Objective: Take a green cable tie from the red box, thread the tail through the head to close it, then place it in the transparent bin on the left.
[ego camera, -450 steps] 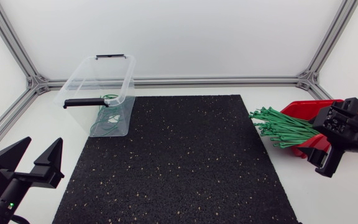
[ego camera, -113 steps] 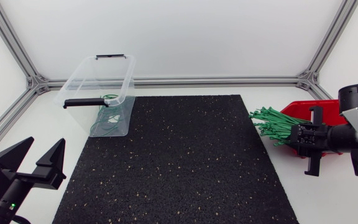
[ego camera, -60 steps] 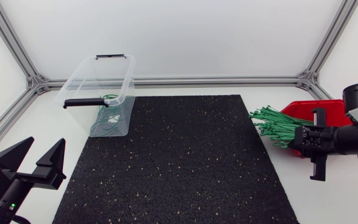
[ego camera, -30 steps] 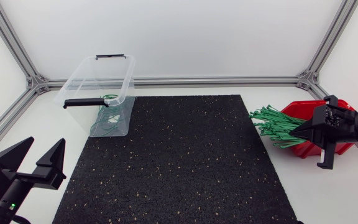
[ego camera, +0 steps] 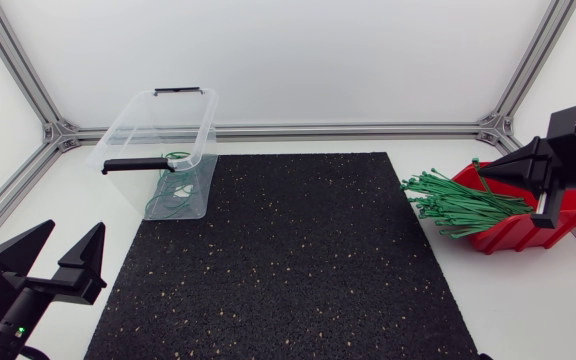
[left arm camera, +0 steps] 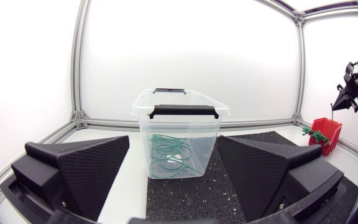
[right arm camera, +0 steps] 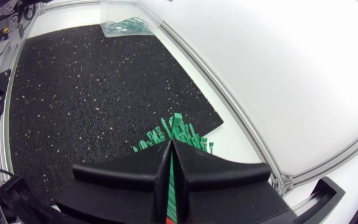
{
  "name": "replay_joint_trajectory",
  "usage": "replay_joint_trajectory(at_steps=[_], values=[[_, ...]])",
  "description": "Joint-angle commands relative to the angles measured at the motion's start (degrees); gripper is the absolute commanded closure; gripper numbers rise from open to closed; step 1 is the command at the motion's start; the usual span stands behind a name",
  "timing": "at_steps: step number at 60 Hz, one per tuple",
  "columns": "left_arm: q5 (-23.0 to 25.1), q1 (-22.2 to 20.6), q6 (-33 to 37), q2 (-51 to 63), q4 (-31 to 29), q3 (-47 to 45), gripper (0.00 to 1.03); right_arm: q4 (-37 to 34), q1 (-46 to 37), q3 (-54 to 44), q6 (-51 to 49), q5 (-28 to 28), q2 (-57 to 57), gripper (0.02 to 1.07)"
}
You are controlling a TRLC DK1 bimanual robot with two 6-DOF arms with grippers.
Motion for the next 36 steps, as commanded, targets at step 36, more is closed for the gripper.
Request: replay_joint_trajectory(at_steps=[36], values=[[-0.3, -0.6, -0.7, -0.2, -1.4, -2.2, 0.04, -18.4, 2.8, 29.3, 20.4, -11.4, -6.4, 1.01]])
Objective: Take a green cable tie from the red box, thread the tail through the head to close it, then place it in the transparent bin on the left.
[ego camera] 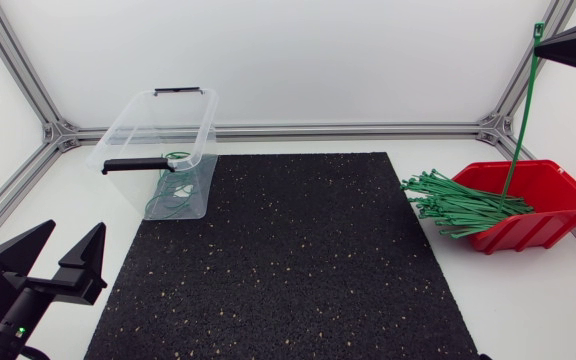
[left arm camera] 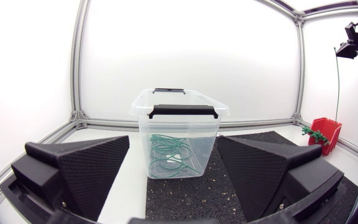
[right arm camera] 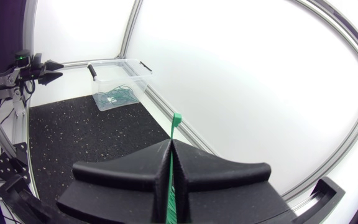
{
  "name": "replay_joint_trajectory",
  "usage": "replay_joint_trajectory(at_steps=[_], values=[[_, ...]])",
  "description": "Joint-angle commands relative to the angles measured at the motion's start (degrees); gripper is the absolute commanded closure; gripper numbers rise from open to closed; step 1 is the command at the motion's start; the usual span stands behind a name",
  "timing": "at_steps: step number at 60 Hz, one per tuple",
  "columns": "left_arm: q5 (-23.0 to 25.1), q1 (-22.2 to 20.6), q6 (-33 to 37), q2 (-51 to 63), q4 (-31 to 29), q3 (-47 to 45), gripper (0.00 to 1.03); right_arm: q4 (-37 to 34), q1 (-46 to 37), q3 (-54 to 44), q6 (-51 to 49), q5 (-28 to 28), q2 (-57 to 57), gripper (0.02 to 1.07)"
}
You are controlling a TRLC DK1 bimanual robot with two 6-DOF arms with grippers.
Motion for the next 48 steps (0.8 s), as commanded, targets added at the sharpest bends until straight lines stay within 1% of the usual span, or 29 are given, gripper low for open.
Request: replay_joint_trajectory(at_steps=[1, 5, 10, 15, 20, 25, 27, 33, 48], values=[[-0.1, -0.4, -0.8, -0.2, -1.3, -2.2, 0.04, -1.9, 1.3, 2.4, 2.7, -0.6, -2.3, 1.01], [-0.1, -0.4, -0.8, -0.2, -1.4, -2.2, 0.04, -3.1, 2.7, 2.8, 3.6, -0.4, -4.3, 1.01], [-0.1, -0.4, -0.8, -0.2, -1.4, -2.2, 0.04, -6.2, 6.2, 2.6, 3.3, 1.3, -6.8, 1.01], [-0.1, -0.4, -0.8, -0.2, -1.4, -2.2, 0.04, -7.8, 11.8, 0.9, 3.2, 5.7, -9.3, 1.01], [-0.1, -0.4, -0.8, -0.2, -1.4, -2.2, 0.04, -7.5, 18.6, -1.9, 4.5, 11.4, -11.2, 1.01], [-0.1, -0.5, -0.8, -0.1, -1.4, -2.2, 0.04, -5.5, 25.5, -4.8, 7.5, 16.8, -12.1, 1.01], [-0.1, -0.5, -0.8, -0.1, -1.4, -2.2, 0.04, -4.6, 29.2, -6.2, 8.8, 20.1, -12.1, 1.01], [-0.1, -0.5, -0.8, -0.1, -1.3, -2.2, 0.04, 0.0, 38.2, -10.4, 13.1, 27.8, -12.1, 1.01], [-0.1, -0.5, -0.8, -0.1, -1.4, -2.2, 0.04, 5.4, 52.4, -15.2, 19.5, 37.0, -7.0, 1.01]])
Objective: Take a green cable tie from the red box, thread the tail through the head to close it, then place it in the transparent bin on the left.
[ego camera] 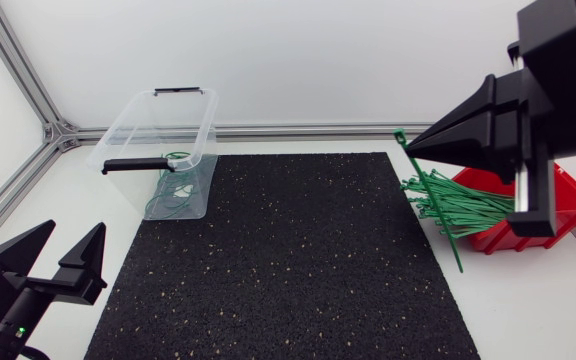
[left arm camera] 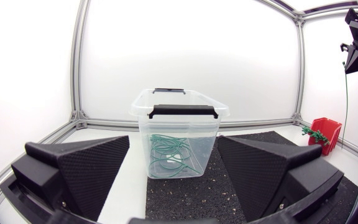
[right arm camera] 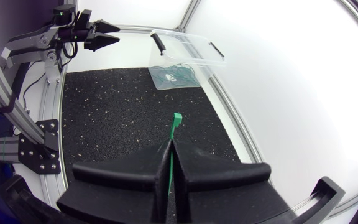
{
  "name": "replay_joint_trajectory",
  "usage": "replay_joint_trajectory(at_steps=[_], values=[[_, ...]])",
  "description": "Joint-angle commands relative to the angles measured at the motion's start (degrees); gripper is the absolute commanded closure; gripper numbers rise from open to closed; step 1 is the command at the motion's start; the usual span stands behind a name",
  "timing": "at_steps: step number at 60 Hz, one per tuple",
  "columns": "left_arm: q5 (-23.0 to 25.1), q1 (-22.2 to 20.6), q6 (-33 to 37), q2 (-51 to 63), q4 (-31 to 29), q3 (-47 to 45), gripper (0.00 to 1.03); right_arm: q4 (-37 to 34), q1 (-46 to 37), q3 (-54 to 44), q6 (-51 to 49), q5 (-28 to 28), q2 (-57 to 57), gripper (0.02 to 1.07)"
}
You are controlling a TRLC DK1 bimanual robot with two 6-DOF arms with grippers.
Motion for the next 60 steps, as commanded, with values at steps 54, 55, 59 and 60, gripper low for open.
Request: replay_joint_trajectory(at_steps=[54, 55, 59, 60], values=[[-0.1, -0.8, -0.7, -0.1, -1.3, -2.2, 0.04, 16.2, 20.6, -5.3, 7.8, 9.5, 30.2, 1.01], [-0.1, -0.8, -0.7, -0.1, -1.3, -2.2, 0.04, 16.2, 20.6, -5.3, 7.7, 9.5, 30.6, 1.01], [-0.1, -0.8, -0.7, -0.1, -1.3, -2.2, 0.04, 17.0, 20.7, -5.1, 7.4, 9.5, 32.5, 1.01], [-0.1, -0.8, -0.7, -0.1, -1.3, -2.2, 0.04, 17.0, 20.8, -5.0, 7.4, 9.5, 32.9, 1.01]])
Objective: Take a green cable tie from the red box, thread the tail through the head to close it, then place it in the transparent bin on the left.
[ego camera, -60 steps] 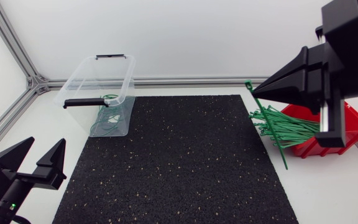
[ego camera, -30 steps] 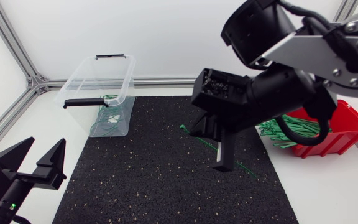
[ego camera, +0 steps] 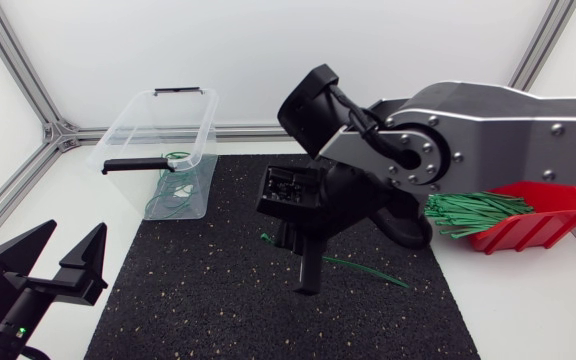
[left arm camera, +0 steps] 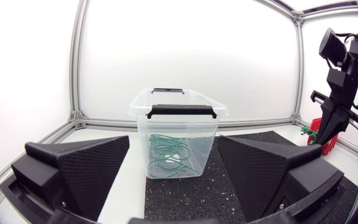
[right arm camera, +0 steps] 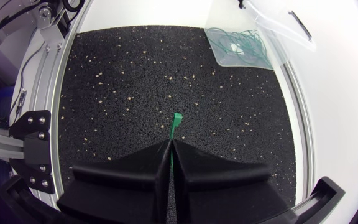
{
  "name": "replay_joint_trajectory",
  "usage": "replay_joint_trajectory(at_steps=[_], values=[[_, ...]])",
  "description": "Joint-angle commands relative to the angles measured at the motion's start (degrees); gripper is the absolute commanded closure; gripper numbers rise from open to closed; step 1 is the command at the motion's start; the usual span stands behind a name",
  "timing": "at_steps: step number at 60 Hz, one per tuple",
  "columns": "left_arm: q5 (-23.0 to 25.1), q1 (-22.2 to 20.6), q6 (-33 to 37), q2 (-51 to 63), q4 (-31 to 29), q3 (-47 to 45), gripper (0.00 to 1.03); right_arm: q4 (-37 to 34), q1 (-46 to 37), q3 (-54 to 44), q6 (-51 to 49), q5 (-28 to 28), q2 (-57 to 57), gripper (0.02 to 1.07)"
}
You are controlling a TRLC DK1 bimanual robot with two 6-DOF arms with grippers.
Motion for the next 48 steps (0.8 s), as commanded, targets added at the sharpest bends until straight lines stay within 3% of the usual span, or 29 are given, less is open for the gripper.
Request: replay_joint_trajectory(at_steps=[1, 27, 33, 48], values=[[-0.1, -0.4, -0.7, -0.1, -1.3, -2.2, 0.04, 0.6, 0.9, -0.4, 0.3, 0.3, 3.2, 1.01], [-0.5, -2.3, -0.7, -0.2, -1.6, -2.2, 0.04, 2.8, 1.7, 0.0, 0.4, -2.8, 2.3, 1.01], [-0.6, -4.1, -0.7, -0.2, -1.5, -2.2, 0.04, 3.7, 1.2, -0.6, 0.1, -2.8, 4.1, 1.01], [-0.6, -4.2, -0.8, -0.2, -1.7, -2.2, 0.04, 7.0, 1.2, -1.4, -0.1, -3.5, 8.3, 1.01]])
